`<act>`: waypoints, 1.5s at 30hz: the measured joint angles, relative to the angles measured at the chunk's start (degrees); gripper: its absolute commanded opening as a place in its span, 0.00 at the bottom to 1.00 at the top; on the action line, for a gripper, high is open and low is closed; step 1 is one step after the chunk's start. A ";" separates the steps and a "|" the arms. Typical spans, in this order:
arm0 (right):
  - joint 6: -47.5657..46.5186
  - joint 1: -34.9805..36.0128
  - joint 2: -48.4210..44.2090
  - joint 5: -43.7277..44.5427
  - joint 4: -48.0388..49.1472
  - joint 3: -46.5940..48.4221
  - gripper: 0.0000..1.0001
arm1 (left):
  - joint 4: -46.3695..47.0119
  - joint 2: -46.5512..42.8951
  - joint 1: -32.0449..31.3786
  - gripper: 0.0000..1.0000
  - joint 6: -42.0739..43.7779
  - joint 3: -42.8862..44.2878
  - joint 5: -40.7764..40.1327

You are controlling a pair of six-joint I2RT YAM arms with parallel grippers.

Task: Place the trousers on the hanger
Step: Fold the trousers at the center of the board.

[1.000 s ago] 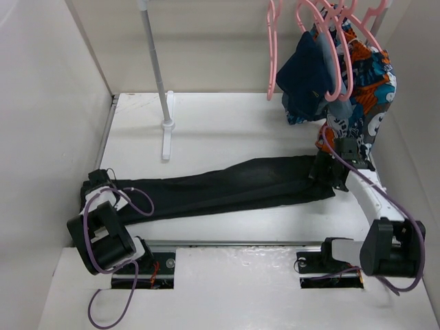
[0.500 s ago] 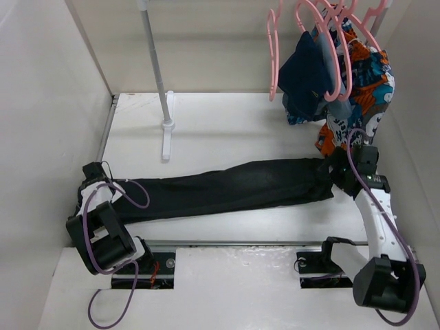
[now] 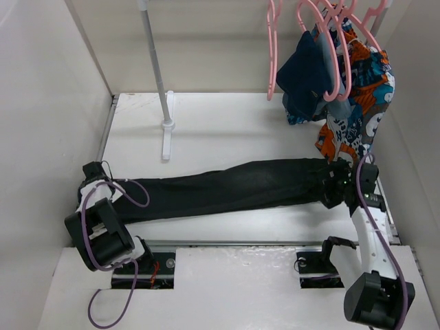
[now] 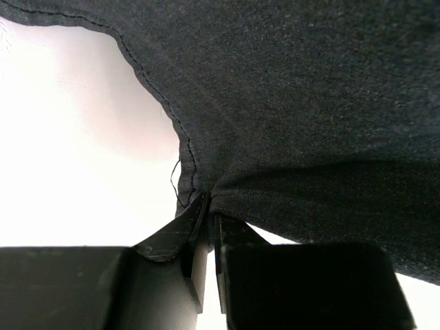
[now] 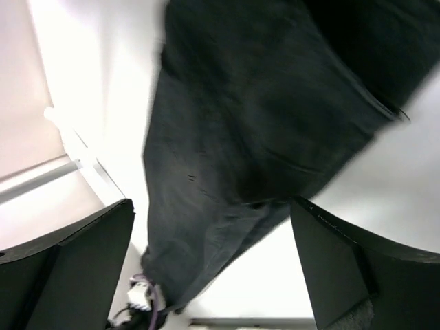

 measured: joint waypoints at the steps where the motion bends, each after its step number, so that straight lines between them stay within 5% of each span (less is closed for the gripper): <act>1: 1.42 0.00 -0.11 -0.33 0.11 -1.36 1.00 | -0.02 0.02 0.00 0.04 -0.02 0.02 0.04; 9: 7.45 -0.98 1.84 -0.07 2.08 -6.45 0.99 | -0.33 0.70 0.00 0.04 -0.11 0.87 0.37; 12: 7.17 -1.79 5.62 0.55 6.25 -6.95 0.51 | -0.48 0.72 0.00 0.04 -0.26 1.33 0.72; 13: 6.54 -1.99 6.80 0.96 7.17 -7.08 0.10 | -0.52 0.72 0.00 0.04 -0.37 1.44 0.90; 14: 5.88 -2.21 8.13 1.66 7.96 -7.15 0.00 | -0.55 0.72 0.00 0.04 -0.46 1.51 1.01; 20: -2.99 -2.54 11.17 6.32 4.44 -1.53 0.00 | -1.49 0.74 -0.02 0.00 -1.44 2.60 2.23; 28: -28.06 0.50 15.15 5.86 3.96 15.76 0.00 | -3.61 1.51 -0.79 0.00 -4.70 7.54 7.80; 33: -37.46 4.87 18.05 9.07 4.31 17.73 0.00 | -2.49 1.57 -0.81 0.00 -5.66 9.79 8.39; 35: -36.17 4.98 17.33 11.96 3.37 15.19 0.20 | -2.56 1.57 -0.81 0.00 -5.79 9.77 8.41; 38: -30.82 2.05 11.76 15.82 0.90 6.51 0.79 | -2.19 1.55 -0.74 0.00 -5.84 8.90 8.11; 40: -27.15 -1.81 6.75 18.82 -0.68 0.92 0.87 | -2.14 1.57 -0.42 0.02 -5.51 7.91 6.82; 42: -23.23 -4.50 2.51 20.98 -3.67 -2.27 0.91 | -1.92 1.55 -0.22 0.30 -4.90 6.40 5.31; 45: -19.39 -4.87 0.68 24.06 -7.02 -1.55 0.90 | -2.08 1.55 0.00 0.44 -4.22 4.15 2.91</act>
